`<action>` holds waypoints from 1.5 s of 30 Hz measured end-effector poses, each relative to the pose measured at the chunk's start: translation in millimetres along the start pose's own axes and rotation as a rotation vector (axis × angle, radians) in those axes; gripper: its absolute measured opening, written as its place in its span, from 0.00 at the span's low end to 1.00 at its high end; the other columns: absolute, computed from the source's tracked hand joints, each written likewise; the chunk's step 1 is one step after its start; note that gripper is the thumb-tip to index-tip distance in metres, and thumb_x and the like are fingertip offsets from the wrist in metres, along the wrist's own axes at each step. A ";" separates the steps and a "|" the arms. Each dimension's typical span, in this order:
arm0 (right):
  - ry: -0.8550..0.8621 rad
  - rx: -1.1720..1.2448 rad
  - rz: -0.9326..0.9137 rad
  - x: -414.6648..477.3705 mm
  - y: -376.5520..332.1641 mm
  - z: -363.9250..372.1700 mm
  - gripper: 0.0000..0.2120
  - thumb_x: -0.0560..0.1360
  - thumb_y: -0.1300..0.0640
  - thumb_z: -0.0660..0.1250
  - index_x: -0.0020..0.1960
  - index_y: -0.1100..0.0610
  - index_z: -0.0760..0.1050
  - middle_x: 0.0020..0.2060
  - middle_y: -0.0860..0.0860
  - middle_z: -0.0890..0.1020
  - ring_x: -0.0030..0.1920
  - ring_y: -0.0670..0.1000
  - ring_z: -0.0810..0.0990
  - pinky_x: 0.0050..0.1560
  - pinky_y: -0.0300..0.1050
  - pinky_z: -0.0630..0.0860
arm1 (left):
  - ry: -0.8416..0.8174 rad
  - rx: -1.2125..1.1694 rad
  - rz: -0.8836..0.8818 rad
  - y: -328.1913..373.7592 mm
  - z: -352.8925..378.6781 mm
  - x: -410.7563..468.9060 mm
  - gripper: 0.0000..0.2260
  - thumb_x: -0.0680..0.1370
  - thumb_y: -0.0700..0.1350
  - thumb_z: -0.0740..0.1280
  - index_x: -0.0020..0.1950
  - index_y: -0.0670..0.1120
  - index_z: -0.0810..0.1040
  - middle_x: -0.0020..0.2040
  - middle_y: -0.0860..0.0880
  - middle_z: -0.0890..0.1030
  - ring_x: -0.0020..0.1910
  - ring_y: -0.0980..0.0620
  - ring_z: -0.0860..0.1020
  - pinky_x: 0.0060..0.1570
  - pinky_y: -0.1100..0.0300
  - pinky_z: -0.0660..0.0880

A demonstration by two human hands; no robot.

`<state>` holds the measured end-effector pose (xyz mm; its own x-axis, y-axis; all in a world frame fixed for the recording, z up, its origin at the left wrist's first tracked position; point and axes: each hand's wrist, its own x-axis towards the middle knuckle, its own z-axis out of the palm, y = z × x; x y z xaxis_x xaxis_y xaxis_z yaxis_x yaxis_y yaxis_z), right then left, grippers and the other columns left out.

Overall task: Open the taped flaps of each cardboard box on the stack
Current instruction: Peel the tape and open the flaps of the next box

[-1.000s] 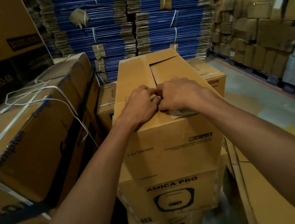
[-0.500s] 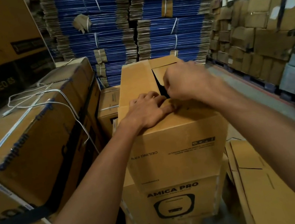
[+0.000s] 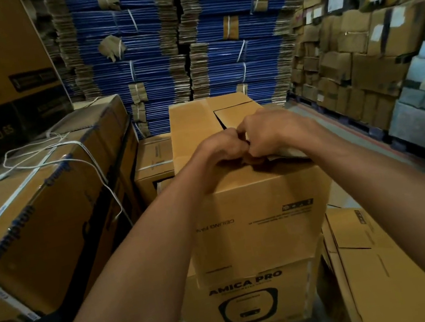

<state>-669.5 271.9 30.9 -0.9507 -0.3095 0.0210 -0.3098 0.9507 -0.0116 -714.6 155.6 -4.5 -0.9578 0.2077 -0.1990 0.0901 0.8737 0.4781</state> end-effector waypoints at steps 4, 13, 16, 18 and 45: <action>-0.009 -0.093 -0.032 2.3 2.4 -4.9 0.14 0.76 0.54 0.72 0.61 0.52 0.80 0.44 0.50 0.79 0.43 0.52 0.80 0.39 0.47 0.77 | -0.113 -0.169 0.013 -1.1 10.4 -0.4 0.07 0.77 0.46 0.74 0.50 0.46 0.79 0.46 0.46 0.82 0.43 0.51 0.79 0.51 0.54 0.78; -0.020 -0.093 -0.045 10.7 38.2 -50.7 0.17 0.82 0.59 0.59 0.67 0.44 0.76 0.60 0.51 0.77 0.56 0.54 0.75 0.53 0.50 0.75 | 0.282 -0.303 0.017 8.0 4.4 -32.7 0.20 0.61 0.44 0.85 0.46 0.50 0.80 0.44 0.52 0.83 0.45 0.52 0.79 0.40 0.58 0.75; -0.151 0.099 -0.002 16.1 58.2 -67.1 0.21 0.82 0.63 0.57 0.62 0.40 0.77 0.67 0.52 0.75 0.62 0.57 0.78 0.62 0.57 0.78 | 0.507 -0.143 0.102 15.5 0.3 -53.3 0.23 0.59 0.50 0.86 0.46 0.50 0.77 0.43 0.53 0.80 0.46 0.51 0.78 0.47 0.52 0.76; -0.208 0.270 0.022 14.3 67.3 -74.9 0.20 0.83 0.64 0.56 0.60 0.44 0.80 0.59 0.56 0.79 0.47 0.54 0.83 0.46 0.52 0.84 | 0.616 -0.011 0.219 20.5 2.0 -69.9 0.24 0.60 0.54 0.85 0.48 0.51 0.76 0.45 0.53 0.79 0.46 0.52 0.76 0.41 0.57 0.72; -0.385 0.220 -0.388 -24.9 52.8 -9.1 0.20 0.80 0.40 0.64 0.71 0.44 0.74 0.69 0.41 0.76 0.68 0.43 0.72 0.66 0.42 0.70 | 0.112 0.495 0.385 66.1 62.0 -187.2 0.19 0.84 0.59 0.59 0.69 0.49 0.72 0.61 0.48 0.77 0.56 0.50 0.77 0.53 0.56 0.76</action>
<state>-662.0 330.0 38.9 -0.6914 -0.6576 -0.2993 -0.5936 0.7532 -0.2835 -512.4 201.8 11.4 -0.8519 0.5236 0.0116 0.5236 0.8510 0.0403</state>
